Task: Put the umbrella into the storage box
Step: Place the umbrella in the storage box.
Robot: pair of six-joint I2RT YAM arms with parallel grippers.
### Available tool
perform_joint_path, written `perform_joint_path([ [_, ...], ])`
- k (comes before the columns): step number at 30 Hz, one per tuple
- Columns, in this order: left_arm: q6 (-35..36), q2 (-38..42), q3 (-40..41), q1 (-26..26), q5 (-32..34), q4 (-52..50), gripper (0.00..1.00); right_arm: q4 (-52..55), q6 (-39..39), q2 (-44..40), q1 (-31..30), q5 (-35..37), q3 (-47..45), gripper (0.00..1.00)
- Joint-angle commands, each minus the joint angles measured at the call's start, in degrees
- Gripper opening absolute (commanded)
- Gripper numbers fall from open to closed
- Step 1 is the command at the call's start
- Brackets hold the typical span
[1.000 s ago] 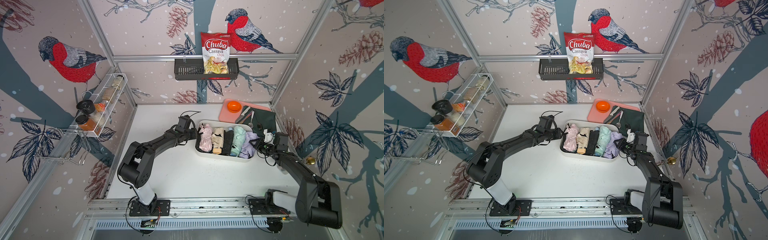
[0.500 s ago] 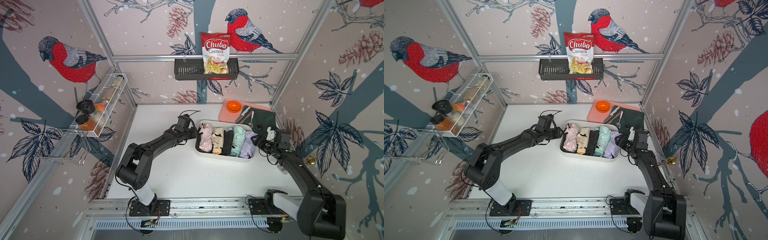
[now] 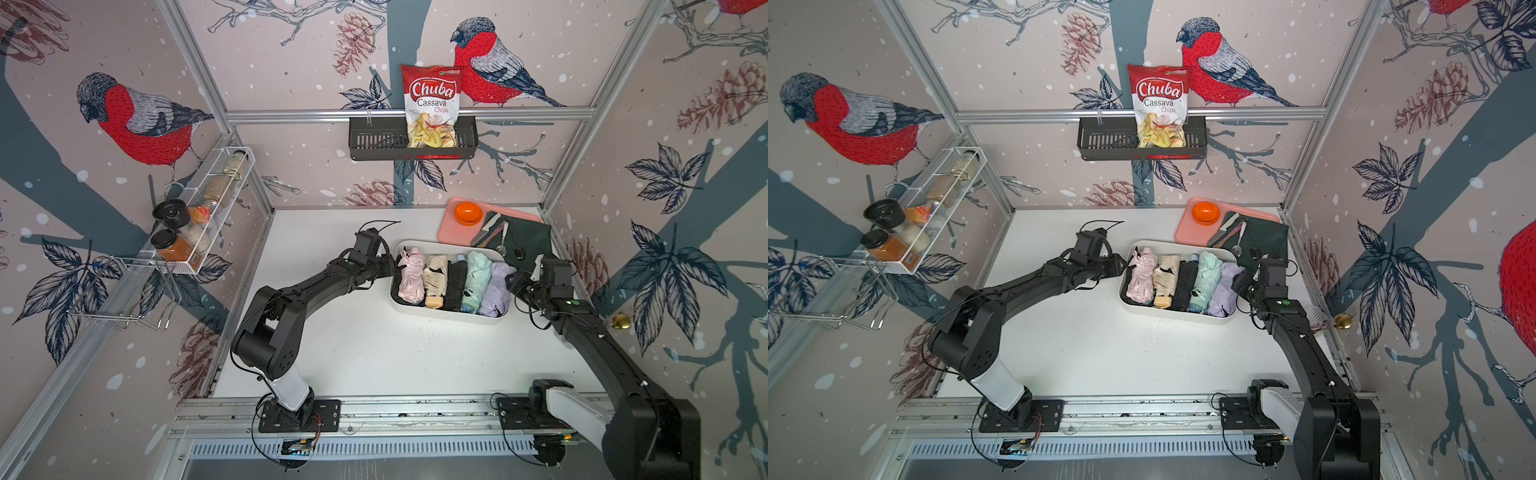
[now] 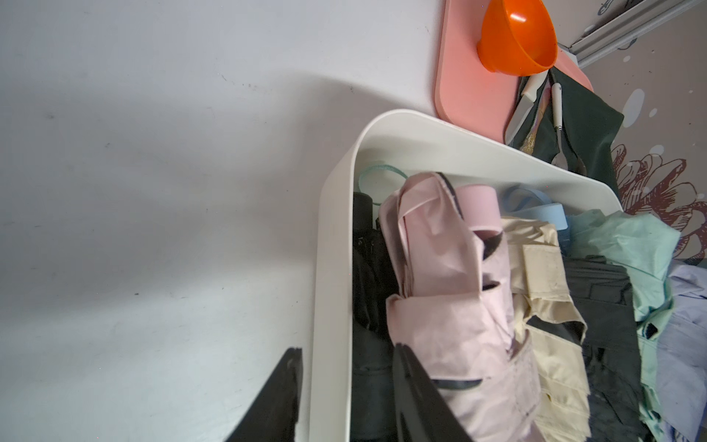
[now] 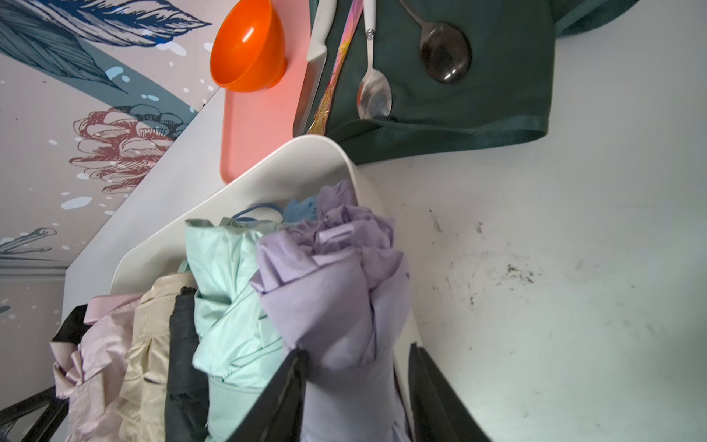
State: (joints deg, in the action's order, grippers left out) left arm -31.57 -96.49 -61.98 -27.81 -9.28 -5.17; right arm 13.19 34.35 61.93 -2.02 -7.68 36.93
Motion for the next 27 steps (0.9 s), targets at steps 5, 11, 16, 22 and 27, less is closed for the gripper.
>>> perform_joint_path([
  [5, 0.02, -0.94, -0.61, 0.22, -1.00, 0.15, 0.43, -7.54, -0.32, 6.16, -0.60, 0.31, 2.35, 0.42],
  [11, -0.25, -1.13, -0.54, 0.28, -1.40, 0.42, 0.42, -10.97, -0.05, 9.06, -1.36, -3.86, 1.29, 0.19],
  [16, -0.37, -1.07, -0.37, 0.22, -1.18, 0.42, 0.42, -14.10, 1.15, 9.61, -1.41, -7.25, -1.69, 0.19],
  [22, -0.29, -1.07, -0.49, 0.26, -0.96, 0.31, 0.42, -15.85, 0.92, 13.79, -0.91, -10.34, -3.57, 0.19],
  [27, -0.29, -1.40, -0.51, 0.22, -0.39, 0.07, 0.42, -14.75, -0.91, 16.34, -0.14, -11.54, -3.49, 0.17],
])
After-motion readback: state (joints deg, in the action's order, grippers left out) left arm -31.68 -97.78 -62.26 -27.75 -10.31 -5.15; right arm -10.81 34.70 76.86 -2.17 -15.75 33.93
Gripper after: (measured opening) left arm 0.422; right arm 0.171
